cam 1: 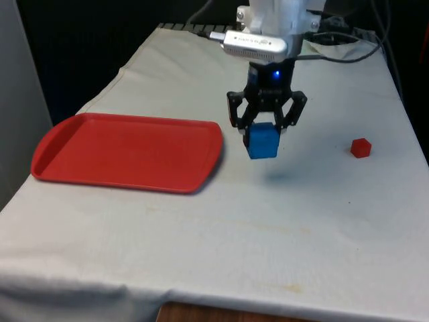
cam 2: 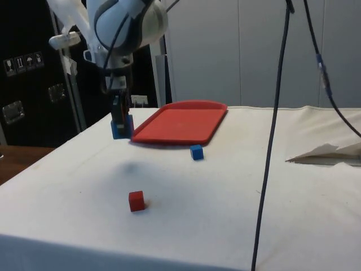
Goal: Pick up the largest block and place it onto the tray.
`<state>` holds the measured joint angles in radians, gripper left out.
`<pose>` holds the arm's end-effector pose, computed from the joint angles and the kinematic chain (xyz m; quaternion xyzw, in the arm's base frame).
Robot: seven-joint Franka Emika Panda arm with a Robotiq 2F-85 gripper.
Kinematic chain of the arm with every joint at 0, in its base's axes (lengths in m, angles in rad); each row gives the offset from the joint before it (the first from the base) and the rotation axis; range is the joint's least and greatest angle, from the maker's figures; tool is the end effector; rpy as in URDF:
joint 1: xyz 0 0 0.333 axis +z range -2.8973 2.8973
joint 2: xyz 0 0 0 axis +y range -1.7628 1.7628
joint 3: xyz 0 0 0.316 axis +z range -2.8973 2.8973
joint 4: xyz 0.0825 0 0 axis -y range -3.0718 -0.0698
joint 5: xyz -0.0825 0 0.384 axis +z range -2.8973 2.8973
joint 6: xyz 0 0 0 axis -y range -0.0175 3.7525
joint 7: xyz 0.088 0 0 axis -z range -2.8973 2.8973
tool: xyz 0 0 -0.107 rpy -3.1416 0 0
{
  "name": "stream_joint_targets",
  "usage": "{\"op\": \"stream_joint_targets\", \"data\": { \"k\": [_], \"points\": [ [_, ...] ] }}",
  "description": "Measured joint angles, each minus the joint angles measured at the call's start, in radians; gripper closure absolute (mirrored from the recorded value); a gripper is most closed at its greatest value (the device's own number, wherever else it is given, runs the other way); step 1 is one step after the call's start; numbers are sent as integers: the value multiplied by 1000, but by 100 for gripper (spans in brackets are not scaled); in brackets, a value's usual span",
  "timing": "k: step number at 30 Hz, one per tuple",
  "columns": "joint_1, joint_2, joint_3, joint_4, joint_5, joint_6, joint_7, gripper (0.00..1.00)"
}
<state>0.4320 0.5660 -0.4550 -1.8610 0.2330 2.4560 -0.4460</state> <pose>0.6493 0.0056 0.2482 0.9851 0.1599 0.0387 0.0502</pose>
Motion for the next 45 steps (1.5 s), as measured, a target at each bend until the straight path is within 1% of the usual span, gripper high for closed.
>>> {"op": "stream_joint_targets", "data": {
  "k": [1,4,6,9,10,12,16,19,21,24,26,29,30,33,38,40,44,45],
  "points": [
    [1,-17,-2,-7,-3,-8,0,98],
    [1,-42,-6,-18,-7,-22,0,98],
    [1,-50,-8,-23,-9,-24,0,98],
    [1,-76,-13,-43,-19,-29,-1,98],
    [1,-96,-16,-58,-26,-33,-2,98],
    [1,-115,-20,-73,-30,-36,-4,98],
    [0,-142,-30,-100,-38,-38,-12,98],
    [-2,-144,-39,-109,-38,-37,-22,98],
    [-6,-141,-45,-110,-37,-37,-29,98],
    [-8,-139,-49,-111,-37,-37,-33,98],
    [-13,-132,-62,-111,-33,-37,-51,98],
    [-16,-129,-70,-113,-28,-37,-64,98],
    [-18,-128,-79,-114,-23,-37,-77,98],
    [-23,-124,-92,-117,-19,-37,-95,98],
    [-30,-119,-108,-118,-13,-37,-119,98],
    [-35,-116,-120,-120,-5,-37,-139,98],
    [-40,-109,-140,-121,5,-37,-167,98],
    [-43,-104,-149,-121,12,-37,-182,98]
  ]
}}
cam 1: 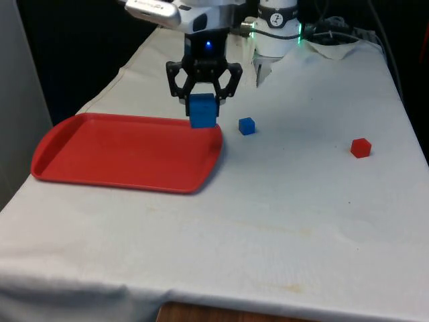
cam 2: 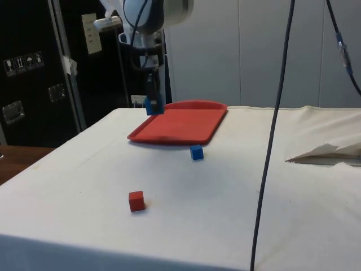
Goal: Pick up the largest block and place it onto the tray.
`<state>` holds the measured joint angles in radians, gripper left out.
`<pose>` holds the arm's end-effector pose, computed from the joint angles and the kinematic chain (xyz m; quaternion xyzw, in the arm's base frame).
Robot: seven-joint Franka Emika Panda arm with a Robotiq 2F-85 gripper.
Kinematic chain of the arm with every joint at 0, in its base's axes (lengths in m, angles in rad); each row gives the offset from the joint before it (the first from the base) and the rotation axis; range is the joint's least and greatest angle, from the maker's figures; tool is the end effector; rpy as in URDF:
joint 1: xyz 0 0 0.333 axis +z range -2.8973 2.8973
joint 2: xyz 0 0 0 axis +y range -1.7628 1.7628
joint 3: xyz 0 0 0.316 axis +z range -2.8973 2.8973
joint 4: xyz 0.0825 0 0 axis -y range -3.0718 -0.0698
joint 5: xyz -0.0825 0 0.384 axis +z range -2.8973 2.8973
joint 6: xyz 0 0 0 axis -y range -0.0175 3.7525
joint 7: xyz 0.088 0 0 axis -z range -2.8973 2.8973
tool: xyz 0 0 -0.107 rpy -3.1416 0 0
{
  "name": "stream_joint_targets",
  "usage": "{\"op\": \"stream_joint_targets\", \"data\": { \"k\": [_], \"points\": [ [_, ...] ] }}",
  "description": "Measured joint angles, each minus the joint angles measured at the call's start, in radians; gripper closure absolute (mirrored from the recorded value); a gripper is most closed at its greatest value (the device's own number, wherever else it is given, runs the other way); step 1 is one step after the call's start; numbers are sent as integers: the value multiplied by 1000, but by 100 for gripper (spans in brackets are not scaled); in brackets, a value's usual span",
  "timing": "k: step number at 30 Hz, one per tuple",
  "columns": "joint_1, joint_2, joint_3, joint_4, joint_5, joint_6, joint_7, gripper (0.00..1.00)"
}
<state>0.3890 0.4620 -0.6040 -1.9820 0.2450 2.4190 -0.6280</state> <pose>0.6054 -0.1145 0.2752 0.9878 0.1449 0.0153 0.0544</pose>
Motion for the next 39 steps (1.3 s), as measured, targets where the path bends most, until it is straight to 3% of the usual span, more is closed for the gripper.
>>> {"op": "stream_joint_targets", "data": {
  "k": [13,25,39],
  "points": [
    [-19,45,-47,10,54,2,-81,98],
    [-39,156,-99,55,191,2,-189,98],
    [-65,274,-132,112,334,1,-271,98]
  ]
}}
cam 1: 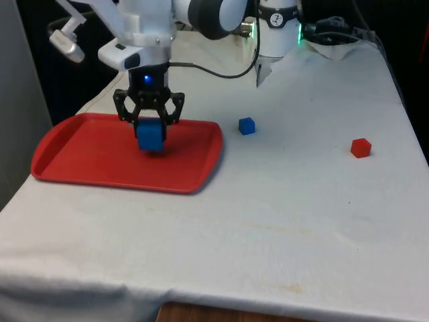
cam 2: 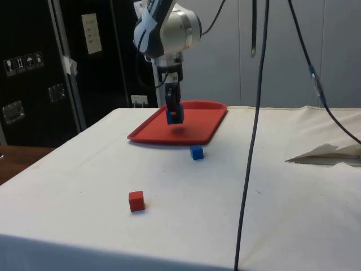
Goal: Pick up the largest block and place it onto the tray.
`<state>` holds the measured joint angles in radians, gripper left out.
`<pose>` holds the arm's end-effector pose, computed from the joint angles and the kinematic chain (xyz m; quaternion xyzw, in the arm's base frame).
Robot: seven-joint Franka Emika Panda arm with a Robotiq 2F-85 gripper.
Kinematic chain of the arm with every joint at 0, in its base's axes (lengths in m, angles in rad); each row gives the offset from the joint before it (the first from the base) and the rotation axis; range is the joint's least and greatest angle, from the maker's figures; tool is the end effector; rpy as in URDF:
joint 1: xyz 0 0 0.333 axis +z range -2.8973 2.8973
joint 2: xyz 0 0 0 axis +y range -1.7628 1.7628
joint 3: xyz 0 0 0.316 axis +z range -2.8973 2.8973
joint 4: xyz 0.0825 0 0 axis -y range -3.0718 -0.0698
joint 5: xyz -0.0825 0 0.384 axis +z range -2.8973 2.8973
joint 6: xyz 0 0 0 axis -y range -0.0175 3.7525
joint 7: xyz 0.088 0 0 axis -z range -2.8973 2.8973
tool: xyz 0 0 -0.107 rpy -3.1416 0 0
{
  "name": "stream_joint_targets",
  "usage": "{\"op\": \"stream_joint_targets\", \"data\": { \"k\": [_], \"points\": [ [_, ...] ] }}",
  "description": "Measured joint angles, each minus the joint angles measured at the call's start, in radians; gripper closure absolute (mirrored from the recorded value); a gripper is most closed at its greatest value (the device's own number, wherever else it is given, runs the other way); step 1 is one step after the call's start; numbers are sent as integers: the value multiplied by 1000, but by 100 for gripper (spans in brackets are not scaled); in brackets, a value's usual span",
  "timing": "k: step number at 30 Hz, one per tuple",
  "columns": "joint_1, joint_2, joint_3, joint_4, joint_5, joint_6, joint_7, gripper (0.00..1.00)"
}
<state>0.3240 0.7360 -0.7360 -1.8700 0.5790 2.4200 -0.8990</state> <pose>0.5958 -0.2263 0.2066 0.9939 0.0967 0.0026 0.0530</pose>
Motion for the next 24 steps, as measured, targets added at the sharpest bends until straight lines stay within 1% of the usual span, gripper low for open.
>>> {"op": "stream_joint_targets", "data": {
  "k": [2,3,5,8,10,12,13,14,15,16,17,18,22,23,24],
  "points": [
    [-4,21,-5,11,28,-1,-15,98],
    [-10,41,-9,23,58,-3,-32,98],
    [-14,59,-13,35,88,-6,-49,98],
    [-15,66,-15,39,101,-7,-58,98],
    [-15,73,-17,42,127,-11,-76,98],
    [-15,74,-17,42,131,-14,-78,98],
    [-15,74,-17,42,131,-15,-78,96],
    [-15,74,-17,42,132,-16,-78,91],
    [-15,75,-17,42,132,-16,-78,83],
    [-15,75,-17,42,132,-17,-78,63],
    [-15,75,-17,42,132,-17,-78,48],
    [-15,76,-17,42,132,-17,-78,48],
    [-15,77,-17,42,133,-17,-78,7],
    [-15,77,-17,42,133,-17,-78,1],
    [-15,78,-17,42,133,-17,-78,0]
  ]
}}
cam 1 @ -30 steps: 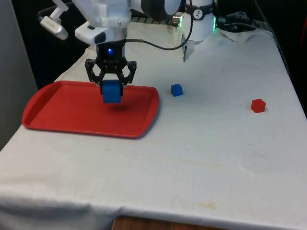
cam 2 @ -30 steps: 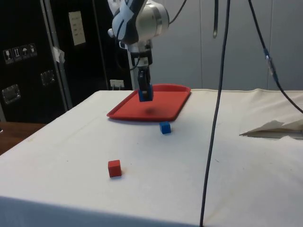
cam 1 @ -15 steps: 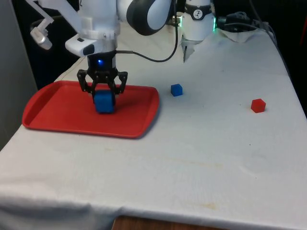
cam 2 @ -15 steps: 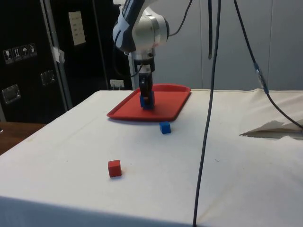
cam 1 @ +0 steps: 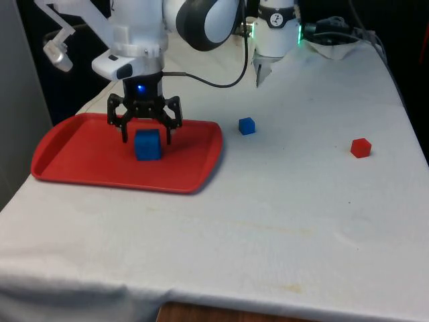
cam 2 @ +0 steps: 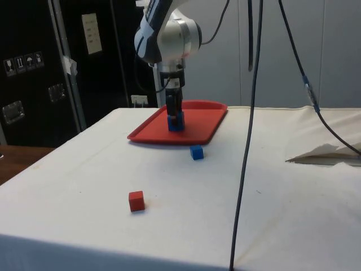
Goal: Pick up the largest block and place it onto the tray.
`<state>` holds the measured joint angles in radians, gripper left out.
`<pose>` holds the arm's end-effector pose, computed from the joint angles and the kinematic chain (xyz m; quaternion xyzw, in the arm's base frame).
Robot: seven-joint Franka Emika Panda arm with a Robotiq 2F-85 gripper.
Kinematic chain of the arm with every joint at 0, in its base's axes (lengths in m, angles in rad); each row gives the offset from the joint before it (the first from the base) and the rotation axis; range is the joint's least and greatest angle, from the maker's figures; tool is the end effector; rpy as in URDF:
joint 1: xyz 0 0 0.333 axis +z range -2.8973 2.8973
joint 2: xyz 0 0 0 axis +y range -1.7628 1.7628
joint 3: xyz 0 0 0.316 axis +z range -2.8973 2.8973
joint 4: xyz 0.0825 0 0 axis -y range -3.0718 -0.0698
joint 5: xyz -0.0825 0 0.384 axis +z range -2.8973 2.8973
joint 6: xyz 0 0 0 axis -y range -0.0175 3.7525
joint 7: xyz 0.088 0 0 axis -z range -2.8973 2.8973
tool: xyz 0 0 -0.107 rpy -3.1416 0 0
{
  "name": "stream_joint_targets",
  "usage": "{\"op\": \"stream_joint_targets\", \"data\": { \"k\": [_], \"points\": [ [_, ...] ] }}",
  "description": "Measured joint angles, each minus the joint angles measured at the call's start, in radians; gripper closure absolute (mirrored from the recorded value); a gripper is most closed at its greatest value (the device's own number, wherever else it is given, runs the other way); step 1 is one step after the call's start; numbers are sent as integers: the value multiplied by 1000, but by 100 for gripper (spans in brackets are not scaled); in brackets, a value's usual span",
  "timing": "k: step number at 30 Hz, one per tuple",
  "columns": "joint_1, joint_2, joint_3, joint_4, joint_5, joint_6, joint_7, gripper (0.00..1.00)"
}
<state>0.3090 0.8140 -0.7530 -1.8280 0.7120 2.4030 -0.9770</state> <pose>0.5957 -0.2423 0.1856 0.9956 0.0852 0.0111 0.0382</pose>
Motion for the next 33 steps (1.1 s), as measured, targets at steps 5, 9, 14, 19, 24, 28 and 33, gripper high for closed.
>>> {"op": "stream_joint_targets", "data": {
  "k": [5,9,14,19,24,28,33],
  "points": [
    [1,0,0,0,0,0,0,0],
    [1,0,-1,0,0,0,0,0],
    [8,-7,-17,-1,0,-6,0,0],
    [20,-27,-38,-8,-2,-25,-2,0],
    [28,-42,-52,-10,-4,-37,-2,0],
    [40,-62,-75,-10,-8,-60,-2,0],
    [52,-79,-93,-10,-12,-76,-2,0]
  ]
}}
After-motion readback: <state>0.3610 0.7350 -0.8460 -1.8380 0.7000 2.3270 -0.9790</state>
